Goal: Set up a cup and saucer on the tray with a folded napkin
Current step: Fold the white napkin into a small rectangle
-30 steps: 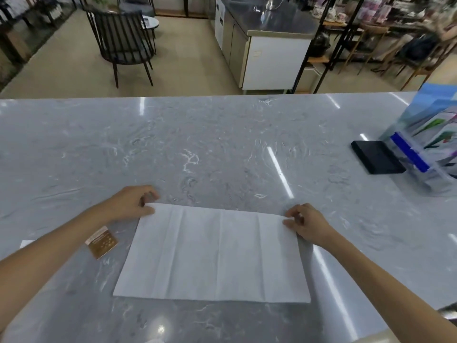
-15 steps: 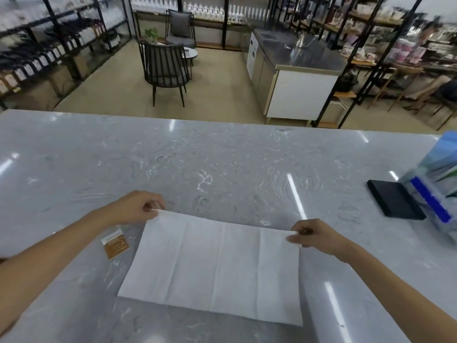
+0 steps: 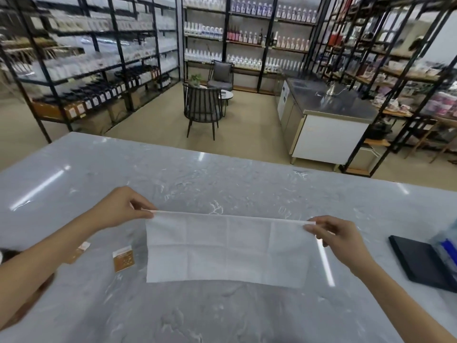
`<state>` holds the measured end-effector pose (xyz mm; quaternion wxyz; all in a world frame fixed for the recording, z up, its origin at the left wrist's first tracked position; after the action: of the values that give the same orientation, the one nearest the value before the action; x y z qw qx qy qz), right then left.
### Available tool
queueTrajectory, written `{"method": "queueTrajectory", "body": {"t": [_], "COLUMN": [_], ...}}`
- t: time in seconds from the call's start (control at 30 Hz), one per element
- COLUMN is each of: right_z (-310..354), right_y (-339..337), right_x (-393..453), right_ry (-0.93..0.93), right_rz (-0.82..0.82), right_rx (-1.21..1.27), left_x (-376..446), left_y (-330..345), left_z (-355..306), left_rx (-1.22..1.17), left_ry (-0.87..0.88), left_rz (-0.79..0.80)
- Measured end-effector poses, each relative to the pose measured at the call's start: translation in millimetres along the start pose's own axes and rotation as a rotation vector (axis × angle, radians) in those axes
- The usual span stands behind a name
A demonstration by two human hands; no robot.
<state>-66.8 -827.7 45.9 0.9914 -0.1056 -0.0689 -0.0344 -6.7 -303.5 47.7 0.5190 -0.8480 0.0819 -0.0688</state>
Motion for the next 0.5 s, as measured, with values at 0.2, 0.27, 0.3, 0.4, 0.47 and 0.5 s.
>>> {"method": "queueTrajectory", "body": {"t": [0.2, 0.27, 0.3, 0.4, 0.47, 0.5], "right_z": [17.4, 18.9, 19.1, 17.7, 15.9, 15.2], "right_y": [-9.8, -11.0, -12.3, -18.1, -21.2, -22.7], "right_x": [9.1, 6.9, 5.4, 2.4, 0.8, -0.2], "right_ry": [-0.102, -0.105, -0.106, -0.089, -0.066, -0.061], "right_rz": [0.019, 0.028, 0.017, -0.018, -0.018, -0.016], "right_rx": [-0.023, 0.016, 0.047, 0.106, 0.126, 0.127], "left_x": [-8.9, -11.9, -13.3, -17.8, -20.4, -21.6], "left_y": [-12.8, -16.0, -17.4, -20.4, -21.1, -21.8], "left_z": [-10.2, -12.1, -12.7, -16.5, -20.7, -23.1], "left_rx": [-0.004, -0.035, -0.067, -0.163, -0.205, -0.214], "left_ry": [0.002, -0.018, -0.026, -0.046, -0.044, -0.038], "left_rz": [-0.088, -0.101, -0.103, -0.107, -0.114, -0.124]}}
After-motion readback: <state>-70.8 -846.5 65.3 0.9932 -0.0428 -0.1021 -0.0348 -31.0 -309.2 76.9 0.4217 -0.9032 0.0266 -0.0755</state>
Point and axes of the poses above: each hand's wrist, its own x-axis towards the middle knuckle, its own y-axis out of the palm, z = x × y, the point moved 2 cm from there along x, towards the middle knuckle, and after that the axes turned 15 degrees about x, right-handed, at the moved point
